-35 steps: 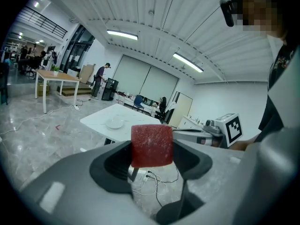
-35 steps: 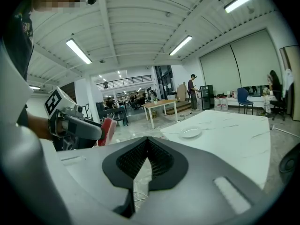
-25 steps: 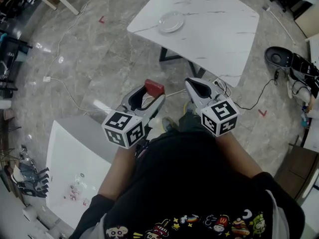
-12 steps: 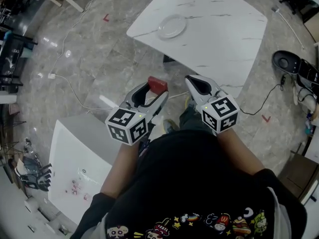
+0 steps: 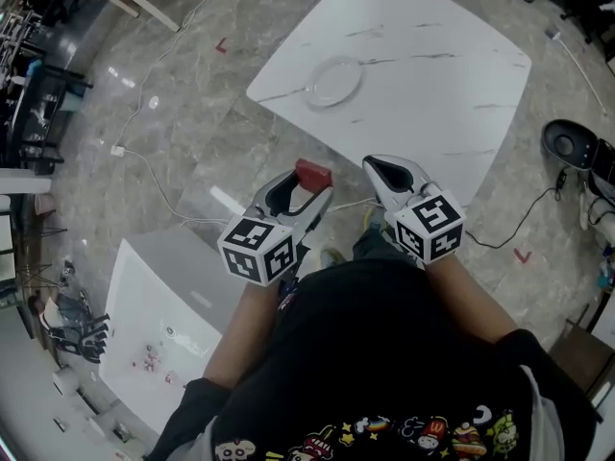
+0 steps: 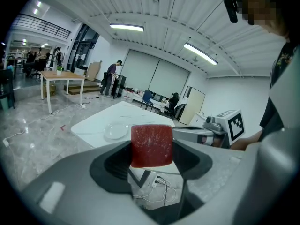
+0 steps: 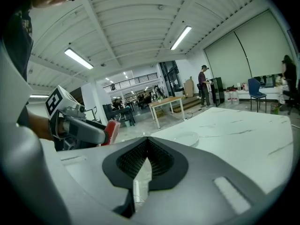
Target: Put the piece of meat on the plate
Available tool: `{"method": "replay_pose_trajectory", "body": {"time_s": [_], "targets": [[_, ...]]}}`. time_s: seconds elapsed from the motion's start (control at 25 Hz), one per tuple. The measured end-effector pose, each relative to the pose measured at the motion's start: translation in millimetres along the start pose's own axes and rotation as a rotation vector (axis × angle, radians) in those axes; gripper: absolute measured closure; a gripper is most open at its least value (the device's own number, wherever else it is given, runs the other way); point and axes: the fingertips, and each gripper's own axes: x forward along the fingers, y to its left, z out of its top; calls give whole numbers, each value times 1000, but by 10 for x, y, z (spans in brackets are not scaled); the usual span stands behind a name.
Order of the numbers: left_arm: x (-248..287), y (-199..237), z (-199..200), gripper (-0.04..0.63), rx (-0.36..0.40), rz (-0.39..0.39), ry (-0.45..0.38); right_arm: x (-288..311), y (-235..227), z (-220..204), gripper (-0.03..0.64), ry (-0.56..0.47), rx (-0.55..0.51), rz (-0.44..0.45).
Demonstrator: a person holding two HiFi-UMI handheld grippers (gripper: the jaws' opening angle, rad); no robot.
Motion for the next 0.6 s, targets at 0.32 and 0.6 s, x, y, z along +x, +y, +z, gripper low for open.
{"method": "replay_pose_trajectory", "body": {"time_s": [0.32,0.6], "targets": [[582,192,74,213,16,55,36,125,-411,1,594,20,-15,41],[890,520,71,213,19,56,91,197,-576,-33,594,49,12,5]]}}
